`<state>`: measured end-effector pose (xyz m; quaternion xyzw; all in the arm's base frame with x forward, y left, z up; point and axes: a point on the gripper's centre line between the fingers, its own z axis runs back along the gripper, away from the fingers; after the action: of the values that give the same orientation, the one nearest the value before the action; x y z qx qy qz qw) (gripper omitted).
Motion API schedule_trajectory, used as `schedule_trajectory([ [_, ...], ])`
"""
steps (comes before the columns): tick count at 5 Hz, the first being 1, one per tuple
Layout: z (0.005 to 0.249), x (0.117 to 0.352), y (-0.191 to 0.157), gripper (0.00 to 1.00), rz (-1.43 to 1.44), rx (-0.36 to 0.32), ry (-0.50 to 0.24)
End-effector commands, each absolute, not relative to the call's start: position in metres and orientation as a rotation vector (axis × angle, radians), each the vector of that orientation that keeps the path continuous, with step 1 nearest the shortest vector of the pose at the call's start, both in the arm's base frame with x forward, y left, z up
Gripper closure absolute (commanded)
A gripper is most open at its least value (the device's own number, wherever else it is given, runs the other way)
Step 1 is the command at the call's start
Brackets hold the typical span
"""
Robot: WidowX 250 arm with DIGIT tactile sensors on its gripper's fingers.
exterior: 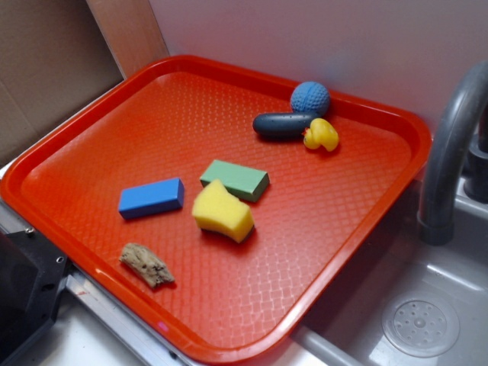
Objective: Grab the plastic pickle.
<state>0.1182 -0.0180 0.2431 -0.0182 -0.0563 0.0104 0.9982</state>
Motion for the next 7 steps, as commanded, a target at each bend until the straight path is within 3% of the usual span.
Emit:
schedule_trajectory([
  [1,0.243,0.118,-0.018,0.0,0.021,-0.036,-0.113],
  [2,0.193,0.168,-0.042,0.0,-0.242,0.097,-0.028],
  [3,0.15,0.216,-0.041,0.0,-0.484,0.091,-0.168],
  [4,0.117,0.267,-0.061,0.0,-0.726,0.025,-0.279],
  [5,0.1,0.301,-0.054,0.0,-0.814,-0.029,-0.37],
  [6,0.092,0.322,-0.06,0.0,-0.795,-0.06,-0.361],
  [7,0.093,0.336,-0.07,0.0,-0.756,-0.045,-0.365],
])
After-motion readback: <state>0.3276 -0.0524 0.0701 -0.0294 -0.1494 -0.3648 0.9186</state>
